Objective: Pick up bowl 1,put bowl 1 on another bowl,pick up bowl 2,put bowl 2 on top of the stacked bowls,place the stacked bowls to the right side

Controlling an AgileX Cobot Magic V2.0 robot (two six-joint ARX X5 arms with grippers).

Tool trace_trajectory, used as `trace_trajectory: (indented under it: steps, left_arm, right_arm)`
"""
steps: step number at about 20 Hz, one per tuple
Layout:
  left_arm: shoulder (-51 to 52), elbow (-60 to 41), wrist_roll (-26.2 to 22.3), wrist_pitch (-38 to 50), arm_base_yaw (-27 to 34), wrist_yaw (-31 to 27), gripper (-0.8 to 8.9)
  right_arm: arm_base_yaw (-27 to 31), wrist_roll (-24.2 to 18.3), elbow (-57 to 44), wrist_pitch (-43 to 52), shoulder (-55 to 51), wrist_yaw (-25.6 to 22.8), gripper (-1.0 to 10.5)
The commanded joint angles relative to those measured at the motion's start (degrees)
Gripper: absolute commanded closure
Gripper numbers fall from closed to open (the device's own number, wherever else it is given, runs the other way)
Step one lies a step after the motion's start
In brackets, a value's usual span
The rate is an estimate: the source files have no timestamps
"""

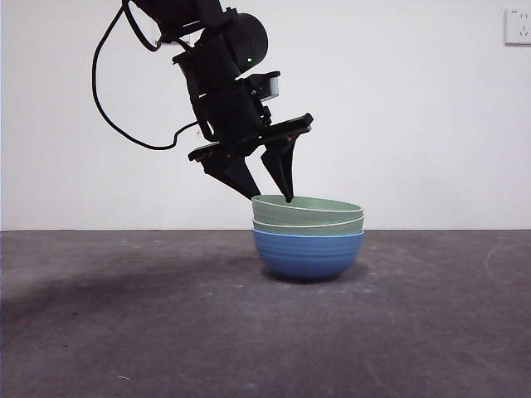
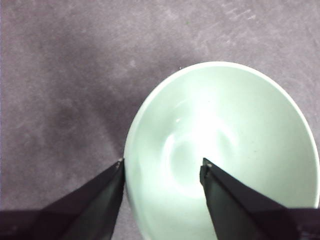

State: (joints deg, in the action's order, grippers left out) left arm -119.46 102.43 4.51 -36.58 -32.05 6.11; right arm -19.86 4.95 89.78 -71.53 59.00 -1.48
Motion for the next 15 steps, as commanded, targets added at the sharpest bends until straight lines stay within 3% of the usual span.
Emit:
trace_trajectory:
  steps: [1,5,7,10,15]
  left_arm:
    - [0.1,0.8,0.0,-0.5,-0.1,0.0,5.53]
    - [4.2,0.8,-0.1,-2.7,0.3,-0.1,5.52]
    - [7.5,0.8,-0.7,-5.7,0.6,0.0,5.52]
    - [15.1,0.8,-3.3,-12.3,1.0,0.0,5.52]
    - [30.1,0.8,-6.6,-21.0,1.4,-0.1,5.52]
  right_arm:
    - [-0.1,0.6,0.0,0.3,-0.2,0.1,7.2]
    - [-0.1,0.8,0.0,0.4,1.2,0.5,7.2]
    - [-0.1,1.2,0.0,1.0,3.1,3.6,7.0]
    - [-0.1,1.6,0.0,4.1,7.5,5.9,4.7]
    - [-0.1,2.8,0.0,8.4,19.2,9.0,4.7]
